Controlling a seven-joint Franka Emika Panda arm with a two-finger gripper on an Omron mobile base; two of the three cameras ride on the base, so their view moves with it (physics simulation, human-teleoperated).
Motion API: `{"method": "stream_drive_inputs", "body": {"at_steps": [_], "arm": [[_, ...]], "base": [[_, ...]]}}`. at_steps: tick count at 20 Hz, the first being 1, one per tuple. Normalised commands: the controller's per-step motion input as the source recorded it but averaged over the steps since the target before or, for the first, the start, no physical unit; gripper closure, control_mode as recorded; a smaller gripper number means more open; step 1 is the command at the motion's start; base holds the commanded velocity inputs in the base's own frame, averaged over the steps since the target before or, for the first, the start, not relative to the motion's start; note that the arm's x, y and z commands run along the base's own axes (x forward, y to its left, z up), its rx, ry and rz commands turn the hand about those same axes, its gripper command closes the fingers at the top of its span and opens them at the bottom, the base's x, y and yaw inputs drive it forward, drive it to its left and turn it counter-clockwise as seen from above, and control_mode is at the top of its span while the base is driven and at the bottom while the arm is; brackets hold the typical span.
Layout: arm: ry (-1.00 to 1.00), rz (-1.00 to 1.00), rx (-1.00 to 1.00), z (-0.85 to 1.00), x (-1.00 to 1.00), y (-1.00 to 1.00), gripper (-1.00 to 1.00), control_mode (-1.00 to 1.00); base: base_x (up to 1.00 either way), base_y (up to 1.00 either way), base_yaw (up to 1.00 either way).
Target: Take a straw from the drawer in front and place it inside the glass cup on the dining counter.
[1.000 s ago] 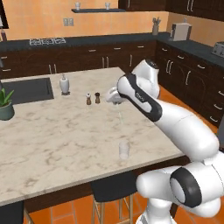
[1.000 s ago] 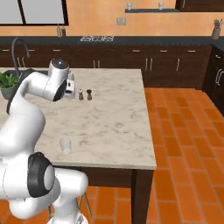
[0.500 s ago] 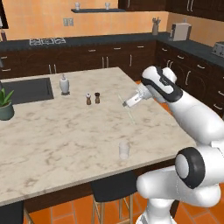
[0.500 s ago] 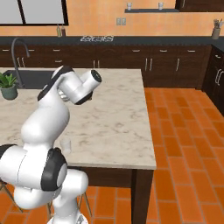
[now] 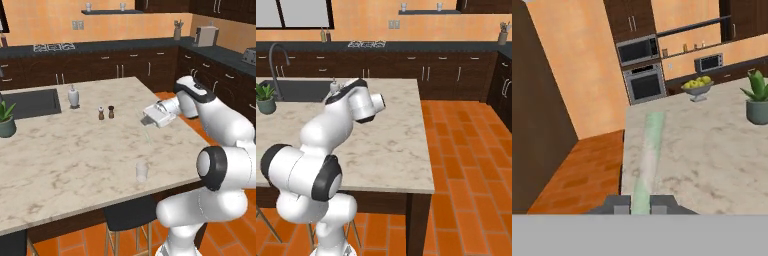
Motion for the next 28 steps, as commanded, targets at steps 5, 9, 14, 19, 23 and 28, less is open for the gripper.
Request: {"method": "stream_drive_inputs", "body": {"at_steps": [5, 9, 14, 19, 23, 28], "arm": [[-0.12, 0.28, 0.26, -0.25, -0.23, 0.0, 1.0, -1.0], [-0.21, 0.23, 0.09, -0.33, -0.23, 0.0, 1.0, -1.0], [-0.21, 0.12, 0.03, -0.07, 0.09, 0.0, 1.0, -1.0], [-0.11, 0.09, 0.11, -0.23, 0.0, 0.0, 1.0, -1.0], [-0.04, 0.05, 0.17, -0.22, -0.03, 0.0, 1.0, -1.0], [0.0, 0.0, 0.1, -0.32, 0.0, 0.0, 1.0, -1.0]], "base": [[0.0, 0.0, 0.0], [0.0, 0.0, 0.0], [0.0, 0.0, 0.0], [0.0, 0.0, 0.0], [0.0, 0.0, 0.0], [0.0, 0.0, 0.0]]}}
